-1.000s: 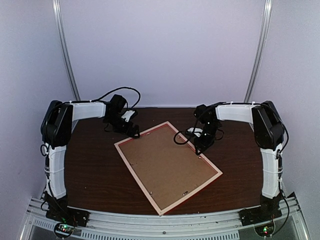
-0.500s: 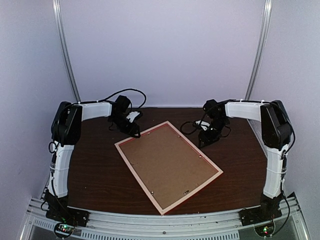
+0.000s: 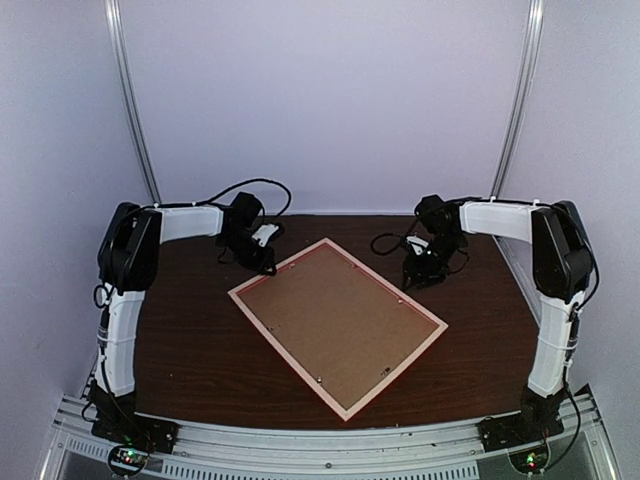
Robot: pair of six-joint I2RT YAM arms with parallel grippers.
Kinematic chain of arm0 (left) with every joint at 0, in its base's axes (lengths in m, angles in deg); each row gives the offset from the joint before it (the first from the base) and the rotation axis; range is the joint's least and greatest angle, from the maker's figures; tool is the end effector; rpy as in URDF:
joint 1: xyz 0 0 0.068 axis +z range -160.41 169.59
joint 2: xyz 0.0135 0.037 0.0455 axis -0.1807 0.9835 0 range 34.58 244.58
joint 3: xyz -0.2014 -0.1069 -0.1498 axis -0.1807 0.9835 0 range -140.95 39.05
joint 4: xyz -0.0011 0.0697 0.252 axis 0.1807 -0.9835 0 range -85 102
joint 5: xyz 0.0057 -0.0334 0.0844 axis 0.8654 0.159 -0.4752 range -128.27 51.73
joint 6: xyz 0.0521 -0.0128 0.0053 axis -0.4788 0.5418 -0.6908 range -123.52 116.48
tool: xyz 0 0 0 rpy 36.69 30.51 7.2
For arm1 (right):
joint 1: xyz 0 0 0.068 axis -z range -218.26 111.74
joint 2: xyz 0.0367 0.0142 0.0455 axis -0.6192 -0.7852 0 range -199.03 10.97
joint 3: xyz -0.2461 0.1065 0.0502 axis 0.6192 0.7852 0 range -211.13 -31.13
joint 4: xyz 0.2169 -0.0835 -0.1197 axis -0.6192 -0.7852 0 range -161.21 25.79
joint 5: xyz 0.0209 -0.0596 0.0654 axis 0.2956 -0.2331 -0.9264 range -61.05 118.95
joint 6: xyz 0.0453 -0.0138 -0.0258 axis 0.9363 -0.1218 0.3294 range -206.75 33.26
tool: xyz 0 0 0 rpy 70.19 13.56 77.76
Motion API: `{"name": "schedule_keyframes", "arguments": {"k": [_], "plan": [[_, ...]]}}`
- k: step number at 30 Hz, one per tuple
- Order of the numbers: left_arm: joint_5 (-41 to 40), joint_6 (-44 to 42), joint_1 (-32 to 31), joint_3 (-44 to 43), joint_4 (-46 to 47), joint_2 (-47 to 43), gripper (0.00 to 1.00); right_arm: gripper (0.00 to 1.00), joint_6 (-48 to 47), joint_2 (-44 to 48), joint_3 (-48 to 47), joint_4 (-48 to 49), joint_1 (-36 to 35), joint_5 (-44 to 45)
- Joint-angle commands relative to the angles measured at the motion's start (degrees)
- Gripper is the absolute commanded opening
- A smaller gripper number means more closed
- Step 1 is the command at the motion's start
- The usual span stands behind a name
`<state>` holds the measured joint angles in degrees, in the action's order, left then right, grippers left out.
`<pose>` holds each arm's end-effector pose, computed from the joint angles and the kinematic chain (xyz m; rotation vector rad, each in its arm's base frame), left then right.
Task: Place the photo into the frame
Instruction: Rotate the photo frame at the center of the board.
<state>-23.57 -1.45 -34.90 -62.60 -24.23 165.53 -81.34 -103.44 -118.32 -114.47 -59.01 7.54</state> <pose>0.4340 -0.2075 0.1465 0.6089 2.6778 -0.4813 0.3673 0.1530 0.1906 -0.4547 2.9173 0.6171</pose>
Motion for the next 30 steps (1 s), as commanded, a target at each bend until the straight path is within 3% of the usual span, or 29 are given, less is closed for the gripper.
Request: {"name": "schedule_keyframes", "arguments": {"k": [1,16,22,30], "plan": [[-9.34,10.71,0.76,7.14,0.94,-3.21,0.17,0.48,6.48,3.85,2.18,0.77,0.1,2.29],[-7.33,27.59,-0.94,38.95,11.22,-24.12,0.2,0.66,16.7,12.8,13.5,5.94,-0.59,8.89],[-8.74,32.51,-6.4,45.87,12.42,-28.12,0.24,0.66,20.16,13.94,20.31,11.23,-1.19,6.57],[-10.63,35.43,-13.26,53.37,12.29,-34.18,0.38,0.51,20.86,13.65,25.49,14.64,-1.31,6.15]]}}
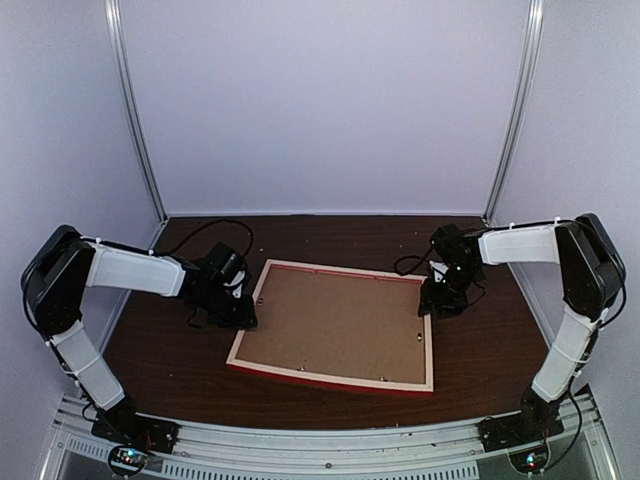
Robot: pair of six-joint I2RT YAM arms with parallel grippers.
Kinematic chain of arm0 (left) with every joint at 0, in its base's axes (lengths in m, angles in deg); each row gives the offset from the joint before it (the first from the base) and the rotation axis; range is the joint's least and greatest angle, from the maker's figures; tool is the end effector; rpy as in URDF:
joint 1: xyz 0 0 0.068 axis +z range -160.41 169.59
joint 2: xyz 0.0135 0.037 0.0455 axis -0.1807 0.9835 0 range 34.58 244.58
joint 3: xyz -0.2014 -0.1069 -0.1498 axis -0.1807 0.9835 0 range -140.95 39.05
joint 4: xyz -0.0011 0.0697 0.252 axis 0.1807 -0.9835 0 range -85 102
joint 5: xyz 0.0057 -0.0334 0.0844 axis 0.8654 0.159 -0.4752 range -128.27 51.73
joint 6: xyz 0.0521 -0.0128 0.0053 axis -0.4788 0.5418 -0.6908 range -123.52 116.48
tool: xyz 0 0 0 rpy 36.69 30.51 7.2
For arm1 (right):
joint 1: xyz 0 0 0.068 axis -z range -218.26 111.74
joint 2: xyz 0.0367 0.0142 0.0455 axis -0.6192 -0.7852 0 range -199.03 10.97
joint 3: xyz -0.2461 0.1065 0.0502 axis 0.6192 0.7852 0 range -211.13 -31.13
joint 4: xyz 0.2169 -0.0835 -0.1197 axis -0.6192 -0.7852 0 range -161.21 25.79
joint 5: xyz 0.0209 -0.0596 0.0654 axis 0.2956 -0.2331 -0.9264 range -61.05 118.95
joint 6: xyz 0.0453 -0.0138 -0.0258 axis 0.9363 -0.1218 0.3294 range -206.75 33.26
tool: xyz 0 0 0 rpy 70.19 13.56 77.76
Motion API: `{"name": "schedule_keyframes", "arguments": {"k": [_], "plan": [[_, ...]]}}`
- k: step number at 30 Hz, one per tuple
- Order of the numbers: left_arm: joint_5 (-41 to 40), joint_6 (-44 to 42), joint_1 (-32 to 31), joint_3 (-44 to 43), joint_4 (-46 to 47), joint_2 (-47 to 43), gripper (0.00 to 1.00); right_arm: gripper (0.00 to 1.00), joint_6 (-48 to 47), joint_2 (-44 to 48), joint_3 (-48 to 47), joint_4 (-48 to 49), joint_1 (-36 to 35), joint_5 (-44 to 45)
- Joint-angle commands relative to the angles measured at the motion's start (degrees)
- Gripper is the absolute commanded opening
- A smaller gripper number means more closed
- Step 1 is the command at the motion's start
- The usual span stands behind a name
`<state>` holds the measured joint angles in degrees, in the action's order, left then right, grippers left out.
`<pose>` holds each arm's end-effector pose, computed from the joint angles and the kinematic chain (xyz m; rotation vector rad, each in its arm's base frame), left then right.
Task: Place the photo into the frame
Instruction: Rotate the photo frame at the center of the board, then press the fastener onto the backboard.
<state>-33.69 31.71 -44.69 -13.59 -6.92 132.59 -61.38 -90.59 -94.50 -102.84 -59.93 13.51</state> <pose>0.2621 -0.1820 0.1440 0.0023 2.7826 -0.4534 0.3006 0.1296 0.1624 0.0498 2.9958 0.5108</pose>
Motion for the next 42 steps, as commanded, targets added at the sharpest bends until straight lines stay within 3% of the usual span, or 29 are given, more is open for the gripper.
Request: {"name": "schedule_keyframes", "arguments": {"k": [1,6,9,14,18,31,42], "plan": [[-0.46,2.38,-4.16,5.24,-5.09,-2.29,0.4,0.49,0.7,0.83,1.87,3.03,-0.39,0.46],[-0.29,2.97,-6.62,9.69,-4.82,-7.94,0.51,0.37,-1.4,-0.61,1.07,2.39,-0.22,1.49],[-1.25,2.41,-6.76,11.04,-5.26,-11.34,0.63,0.29,-3.18,-2.0,-0.14,1.91,-0.13,1.96],[-5.79,-1.11,-6.61,7.04,-7.97,-11.97,0.81,0.19,-6.95,-4.1,-3.0,0.27,-0.04,3.52],[-6.22,-4.2,-5.23,1.73,-9.6,-8.52,0.87,0.14,-9.72,-4.77,-4.63,-0.89,0.05,3.61],[2.92,-7.56,0.79,-10.08,-10.71,2.88,0.88,0.12,-11.48,-7.48,-6.97,-1.31,0.14,1.48],[1.57,-5.51,1.24,-11.17,-11.16,6.64,0.63,0.13,-11.1,-7.71,-6.52,-0.65,0.14,0.58]]}}
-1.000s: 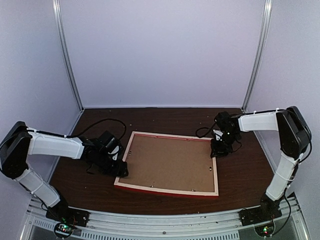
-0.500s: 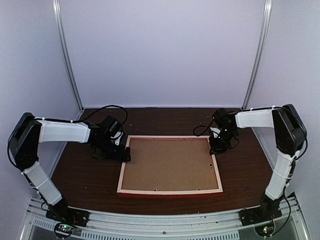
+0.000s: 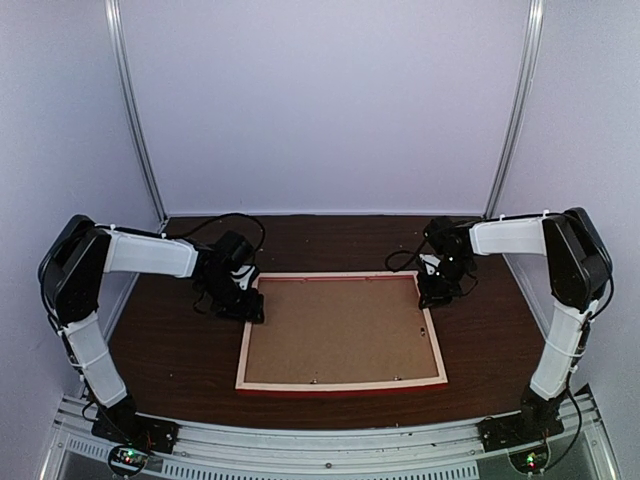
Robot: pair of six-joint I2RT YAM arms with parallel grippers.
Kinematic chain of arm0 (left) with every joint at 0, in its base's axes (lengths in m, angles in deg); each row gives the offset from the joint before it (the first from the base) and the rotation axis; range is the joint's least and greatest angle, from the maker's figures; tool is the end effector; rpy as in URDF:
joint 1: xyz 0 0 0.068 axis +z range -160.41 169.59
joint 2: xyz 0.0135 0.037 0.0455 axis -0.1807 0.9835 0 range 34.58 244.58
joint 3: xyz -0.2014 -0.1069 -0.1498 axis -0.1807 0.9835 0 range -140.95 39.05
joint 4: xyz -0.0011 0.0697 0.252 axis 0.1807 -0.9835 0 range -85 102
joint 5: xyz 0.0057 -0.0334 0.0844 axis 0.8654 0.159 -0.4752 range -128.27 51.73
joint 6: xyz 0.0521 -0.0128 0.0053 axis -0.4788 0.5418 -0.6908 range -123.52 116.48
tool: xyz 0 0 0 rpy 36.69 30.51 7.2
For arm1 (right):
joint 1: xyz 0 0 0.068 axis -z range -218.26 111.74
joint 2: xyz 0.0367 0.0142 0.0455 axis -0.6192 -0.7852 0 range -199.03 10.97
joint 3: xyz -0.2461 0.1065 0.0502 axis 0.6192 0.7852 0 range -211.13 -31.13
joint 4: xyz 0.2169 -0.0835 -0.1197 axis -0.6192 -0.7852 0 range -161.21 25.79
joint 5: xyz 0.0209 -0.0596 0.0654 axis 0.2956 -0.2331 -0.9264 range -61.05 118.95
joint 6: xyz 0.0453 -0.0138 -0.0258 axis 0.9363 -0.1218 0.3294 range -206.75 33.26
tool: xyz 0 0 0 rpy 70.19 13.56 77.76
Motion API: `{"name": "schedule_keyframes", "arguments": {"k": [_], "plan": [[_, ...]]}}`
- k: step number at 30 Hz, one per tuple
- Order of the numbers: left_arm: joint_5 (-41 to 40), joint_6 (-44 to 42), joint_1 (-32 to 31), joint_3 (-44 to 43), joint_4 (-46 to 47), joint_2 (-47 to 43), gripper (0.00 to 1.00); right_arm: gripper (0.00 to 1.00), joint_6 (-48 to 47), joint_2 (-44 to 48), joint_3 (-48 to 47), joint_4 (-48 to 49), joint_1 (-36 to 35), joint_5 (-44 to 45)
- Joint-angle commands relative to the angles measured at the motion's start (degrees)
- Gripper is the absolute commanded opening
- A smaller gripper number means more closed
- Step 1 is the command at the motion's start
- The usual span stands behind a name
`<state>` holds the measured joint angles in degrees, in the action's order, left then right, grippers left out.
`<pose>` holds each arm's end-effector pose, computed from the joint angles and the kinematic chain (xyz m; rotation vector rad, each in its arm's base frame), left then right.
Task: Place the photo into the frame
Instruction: Press the fastener onto the backboard.
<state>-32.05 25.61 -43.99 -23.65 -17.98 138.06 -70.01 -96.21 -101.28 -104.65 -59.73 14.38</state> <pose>0.2831 -0.1924 0.1523 0.1386 2.8824 -0.3884 0.3255 0.1376 0.1602 -0.1649 2.9784 0.4677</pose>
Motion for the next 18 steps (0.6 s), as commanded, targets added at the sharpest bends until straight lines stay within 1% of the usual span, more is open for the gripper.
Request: {"name": "schedule_keyframes", "arguments": {"k": [1,4,11,18], "plan": [[-0.32,0.79,0.54,-0.78,0.21,1.28,0.62,0.13,-2.49,-1.95,0.48,1.16,-0.06,-0.2],[-1.5,1.25,0.54,0.37,1.56,1.68,0.6,0.13,-2.45,-1.65,0.88,1.41,-0.06,-0.38],[-4.72,2.59,0.54,1.17,3.37,2.3,0.6,0.13,-2.33,-1.2,1.93,1.98,-0.06,-0.97],[-5.34,2.91,0.54,1.82,3.64,2.92,0.48,0.12,-2.12,-0.25,3.31,2.49,-0.06,-1.0]]}}
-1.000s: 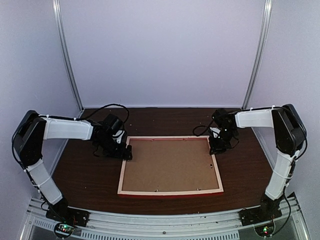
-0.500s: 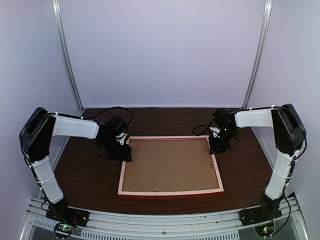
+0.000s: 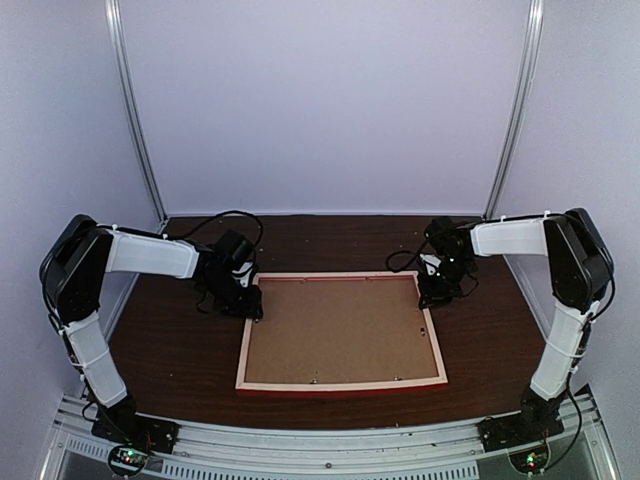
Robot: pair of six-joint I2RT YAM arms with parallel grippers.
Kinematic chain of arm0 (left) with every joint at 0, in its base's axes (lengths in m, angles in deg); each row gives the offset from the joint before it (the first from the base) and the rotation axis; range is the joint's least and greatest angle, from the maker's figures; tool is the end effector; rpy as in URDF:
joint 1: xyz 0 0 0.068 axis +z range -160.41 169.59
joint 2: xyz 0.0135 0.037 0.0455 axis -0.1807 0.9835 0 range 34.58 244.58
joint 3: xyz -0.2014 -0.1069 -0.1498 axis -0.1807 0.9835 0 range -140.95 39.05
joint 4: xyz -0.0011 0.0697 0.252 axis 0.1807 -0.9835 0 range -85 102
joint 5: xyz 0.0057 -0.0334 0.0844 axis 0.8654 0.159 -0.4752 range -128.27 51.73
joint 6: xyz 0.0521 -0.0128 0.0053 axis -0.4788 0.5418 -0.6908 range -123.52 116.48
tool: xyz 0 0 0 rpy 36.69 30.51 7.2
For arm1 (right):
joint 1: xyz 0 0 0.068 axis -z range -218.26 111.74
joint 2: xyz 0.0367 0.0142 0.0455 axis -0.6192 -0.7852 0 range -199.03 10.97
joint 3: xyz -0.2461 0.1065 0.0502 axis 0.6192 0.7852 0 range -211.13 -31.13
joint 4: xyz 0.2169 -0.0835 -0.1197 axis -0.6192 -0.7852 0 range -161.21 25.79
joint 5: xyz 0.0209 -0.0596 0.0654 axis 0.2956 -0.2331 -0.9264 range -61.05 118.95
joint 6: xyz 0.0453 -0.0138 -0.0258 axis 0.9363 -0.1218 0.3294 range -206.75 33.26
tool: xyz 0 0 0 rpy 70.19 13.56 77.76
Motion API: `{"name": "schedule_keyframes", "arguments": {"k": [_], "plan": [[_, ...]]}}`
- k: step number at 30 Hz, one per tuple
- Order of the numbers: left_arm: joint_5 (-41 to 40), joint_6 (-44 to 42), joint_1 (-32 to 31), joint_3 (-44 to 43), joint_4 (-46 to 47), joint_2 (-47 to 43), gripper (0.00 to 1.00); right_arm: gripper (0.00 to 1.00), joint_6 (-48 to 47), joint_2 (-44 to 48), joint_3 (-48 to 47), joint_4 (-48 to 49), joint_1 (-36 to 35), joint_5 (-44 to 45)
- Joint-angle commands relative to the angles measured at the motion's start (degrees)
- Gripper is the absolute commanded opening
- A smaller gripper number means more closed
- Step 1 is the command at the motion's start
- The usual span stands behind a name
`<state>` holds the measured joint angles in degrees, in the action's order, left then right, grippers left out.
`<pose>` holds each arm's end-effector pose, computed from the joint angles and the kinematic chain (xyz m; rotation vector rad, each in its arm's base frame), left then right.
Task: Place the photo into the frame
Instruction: Press the fastener onto the backboard.
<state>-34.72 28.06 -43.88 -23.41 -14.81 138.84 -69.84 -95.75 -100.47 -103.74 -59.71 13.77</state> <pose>0.2888 -0.1934 0.1487 0.0634 2.8368 -0.3622 0.3239 0.1372 0.1598 -0.1633 2.9702 0.4867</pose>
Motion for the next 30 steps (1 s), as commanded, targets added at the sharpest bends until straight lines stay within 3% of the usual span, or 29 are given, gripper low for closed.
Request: {"name": "schedule_keyframes", "arguments": {"k": [1,14,30], "plan": [[-2.68,0.41,0.43,1.79,0.52,2.1,0.46,0.12,-2.26,-0.62,2.73,1.64,-0.08,-0.46],[0.44,0.6,0.43,6.38,-0.12,0.03,0.31,0.12,-1.79,-0.25,3.94,1.9,-0.08,0.38],[8.33,2.38,1.1,7.25,1.52,-3.42,0.23,0.11,-1.43,-0.57,4.04,1.91,-0.08,0.46]]}}
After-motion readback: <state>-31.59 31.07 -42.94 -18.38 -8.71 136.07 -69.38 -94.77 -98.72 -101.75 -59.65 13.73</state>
